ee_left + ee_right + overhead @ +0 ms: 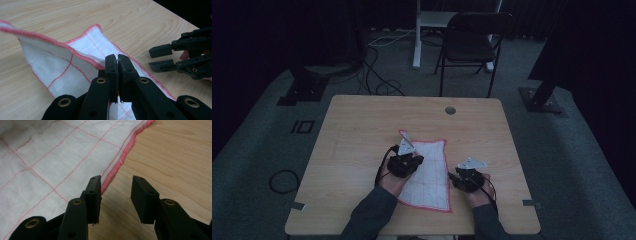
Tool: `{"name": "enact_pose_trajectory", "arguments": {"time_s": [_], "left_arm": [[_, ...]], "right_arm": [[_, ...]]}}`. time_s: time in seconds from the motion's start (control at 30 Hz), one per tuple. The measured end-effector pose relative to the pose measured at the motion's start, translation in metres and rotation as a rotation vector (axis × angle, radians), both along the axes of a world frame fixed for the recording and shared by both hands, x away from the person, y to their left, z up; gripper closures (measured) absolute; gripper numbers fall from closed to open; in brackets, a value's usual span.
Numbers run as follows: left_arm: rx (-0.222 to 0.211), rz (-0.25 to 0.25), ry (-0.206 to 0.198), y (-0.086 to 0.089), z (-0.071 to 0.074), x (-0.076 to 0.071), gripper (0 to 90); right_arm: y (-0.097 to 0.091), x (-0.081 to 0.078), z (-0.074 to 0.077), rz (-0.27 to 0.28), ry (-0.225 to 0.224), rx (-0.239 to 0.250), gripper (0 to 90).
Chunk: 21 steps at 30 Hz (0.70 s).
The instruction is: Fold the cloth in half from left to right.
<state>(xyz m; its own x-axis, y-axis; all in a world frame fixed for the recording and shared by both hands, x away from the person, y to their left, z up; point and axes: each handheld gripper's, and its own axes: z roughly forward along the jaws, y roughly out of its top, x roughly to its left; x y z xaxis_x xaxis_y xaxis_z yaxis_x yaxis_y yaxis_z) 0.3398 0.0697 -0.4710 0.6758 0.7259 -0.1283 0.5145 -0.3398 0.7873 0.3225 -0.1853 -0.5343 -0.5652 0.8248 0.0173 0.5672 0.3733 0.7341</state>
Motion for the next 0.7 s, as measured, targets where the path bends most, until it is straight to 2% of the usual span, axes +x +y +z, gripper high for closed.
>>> {"name": "enact_pose_trajectory", "arguments": {"time_s": [0.3,0.63,0.7], "left_arm": [[-0.005,-0.018,0.001,-0.011,-0.003,0.002,87.7],[0.003,-0.042,0.021,-0.029,-0.009,0.005,87.4],[-0.012,-0.052,0.024,-0.030,-0.009,0.003,82.2]], "right_arm": [[-0.002,0.001,0.000,-0.006,0.001,0.004,60.2],[-0.003,0.002,0.000,-0.013,0.002,0.008,60.2],[-0.003,0.002,0.000,-0.012,0.002,0.008,60.1]]}}
